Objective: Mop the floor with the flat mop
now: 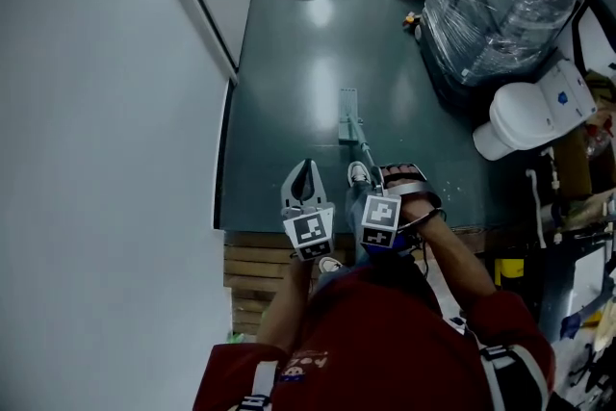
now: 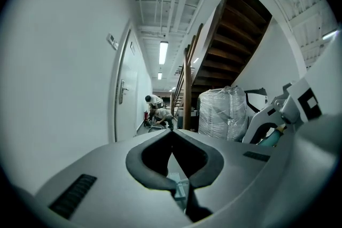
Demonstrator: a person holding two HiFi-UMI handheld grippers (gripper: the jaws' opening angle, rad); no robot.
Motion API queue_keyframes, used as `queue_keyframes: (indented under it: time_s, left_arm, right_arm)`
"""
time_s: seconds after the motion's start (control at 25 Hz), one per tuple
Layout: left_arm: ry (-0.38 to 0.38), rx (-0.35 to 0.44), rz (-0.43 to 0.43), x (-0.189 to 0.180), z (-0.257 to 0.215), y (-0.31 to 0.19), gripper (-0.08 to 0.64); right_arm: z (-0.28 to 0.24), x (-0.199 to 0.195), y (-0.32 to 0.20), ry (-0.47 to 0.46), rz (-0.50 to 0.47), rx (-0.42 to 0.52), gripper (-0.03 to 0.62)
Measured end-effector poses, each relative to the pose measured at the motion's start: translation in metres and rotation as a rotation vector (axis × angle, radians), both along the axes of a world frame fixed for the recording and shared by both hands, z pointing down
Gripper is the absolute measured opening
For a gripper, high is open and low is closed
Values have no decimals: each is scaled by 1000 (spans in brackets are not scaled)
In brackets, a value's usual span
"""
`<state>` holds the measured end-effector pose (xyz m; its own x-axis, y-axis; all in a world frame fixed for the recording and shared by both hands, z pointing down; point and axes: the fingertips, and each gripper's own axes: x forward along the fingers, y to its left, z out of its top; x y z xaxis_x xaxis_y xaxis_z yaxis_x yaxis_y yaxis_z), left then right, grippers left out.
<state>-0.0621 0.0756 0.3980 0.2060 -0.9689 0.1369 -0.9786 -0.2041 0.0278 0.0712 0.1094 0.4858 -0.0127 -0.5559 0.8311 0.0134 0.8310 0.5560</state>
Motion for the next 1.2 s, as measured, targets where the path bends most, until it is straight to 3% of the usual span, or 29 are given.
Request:
queue_keyframes:
  time_s: [0.32,0.6,0.84,1.2]
  left_arm:
    - [-15,10,10,10,9,9,15]
    - [3,31,14,14,5,8,15]
    - [4,22,15,10,5,3,15]
    - [3,5,6,8,12,-1,15]
  right_arm:
    - [4,9,40,-7,11,-87,117]
    - [-17,9,40,4,11,-54,118]
    - [-1,6,38,6,6,-82,117]
    - [-6,-3,29,-4,16,-38,117]
